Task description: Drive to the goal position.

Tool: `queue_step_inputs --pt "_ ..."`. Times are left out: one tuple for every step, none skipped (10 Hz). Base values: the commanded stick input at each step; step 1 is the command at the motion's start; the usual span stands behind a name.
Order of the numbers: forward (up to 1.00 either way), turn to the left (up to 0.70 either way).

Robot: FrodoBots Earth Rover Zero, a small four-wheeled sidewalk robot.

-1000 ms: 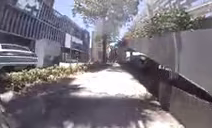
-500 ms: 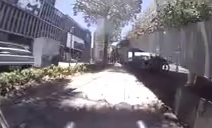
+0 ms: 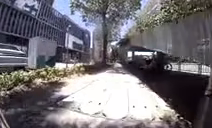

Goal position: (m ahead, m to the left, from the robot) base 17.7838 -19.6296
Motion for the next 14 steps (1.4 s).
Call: queue_step_inputs --pt "0.70 0.00" --pt "0.70 0.00" --pt "0.70 0.00" --pt "0.70 0.00" --pt "0.70 0.00" --pt "0.70 0.00" --pt "0.70 0.00" --pt "0.70 0.00" --pt "0.70 0.00" --pt "0.70 0.00" --pt "0.70 0.00" --pt "0.70 0.00" --pt "0.70 0.00" --pt "0.70 0.00"
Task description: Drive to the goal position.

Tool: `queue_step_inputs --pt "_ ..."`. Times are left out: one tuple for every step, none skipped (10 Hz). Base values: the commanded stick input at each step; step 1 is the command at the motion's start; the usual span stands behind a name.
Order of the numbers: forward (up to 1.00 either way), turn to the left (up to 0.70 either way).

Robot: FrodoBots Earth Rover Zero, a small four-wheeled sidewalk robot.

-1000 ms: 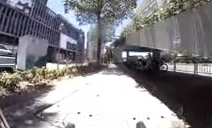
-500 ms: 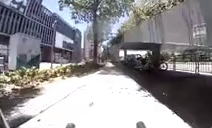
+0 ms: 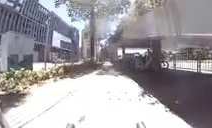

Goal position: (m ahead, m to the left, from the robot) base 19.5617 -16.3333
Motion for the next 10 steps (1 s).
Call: queue_step_inputs --pt "0.70 0.00" --pt "0.70 0.00" --pt "0.70 0.00" --pt "0.70 0.00" --pt "0.70 0.00" --pt "0.70 0.00" --pt "0.70 0.00" --pt "0.70 0.00" --pt "0.70 0.00" --pt "0.70 0.00"
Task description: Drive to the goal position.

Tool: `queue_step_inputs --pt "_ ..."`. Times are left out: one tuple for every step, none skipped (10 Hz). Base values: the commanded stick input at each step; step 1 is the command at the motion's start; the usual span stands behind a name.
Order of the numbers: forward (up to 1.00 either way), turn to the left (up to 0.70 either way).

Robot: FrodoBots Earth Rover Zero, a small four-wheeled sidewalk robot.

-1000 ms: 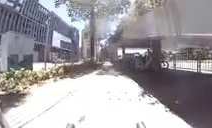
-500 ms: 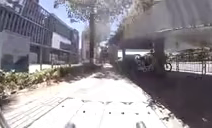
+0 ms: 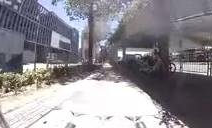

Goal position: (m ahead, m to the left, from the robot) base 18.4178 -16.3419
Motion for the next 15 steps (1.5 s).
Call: queue_step_inputs --pt "0.70 0.00" --pt "0.70 0.00" --pt "0.70 0.00" --pt "0.70 0.00" --pt "0.70 0.00" --pt "0.70 0.00" --pt "0.70 0.00" --pt "0.70 0.00" --pt "0.70 0.00" --pt "0.70 0.00" --pt "0.70 0.00" --pt "0.70 0.00" --pt "0.70 0.00" --pt "0.70 0.00" --pt "0.70 0.00"
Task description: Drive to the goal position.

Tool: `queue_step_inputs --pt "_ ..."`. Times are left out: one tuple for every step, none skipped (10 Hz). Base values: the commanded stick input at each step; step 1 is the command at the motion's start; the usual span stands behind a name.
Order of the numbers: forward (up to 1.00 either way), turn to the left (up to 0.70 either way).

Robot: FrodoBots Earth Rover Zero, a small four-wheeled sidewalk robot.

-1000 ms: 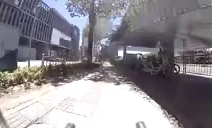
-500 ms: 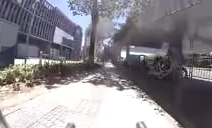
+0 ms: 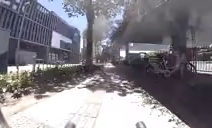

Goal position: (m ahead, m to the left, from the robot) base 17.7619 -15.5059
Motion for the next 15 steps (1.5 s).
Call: queue_step_inputs --pt "0.70 0.00" --pt "0.70 0.00" --pt "0.70 0.00" --pt "0.70 0.00" --pt "0.70 0.00" --pt "0.70 0.00" --pt "0.70 0.00" --pt "0.70 0.00" --pt "0.70 0.00" --pt "0.70 0.00" --pt "0.70 0.00" --pt "0.70 0.00" --pt "0.70 0.00" --pt "0.70 0.00" --pt "0.70 0.00"
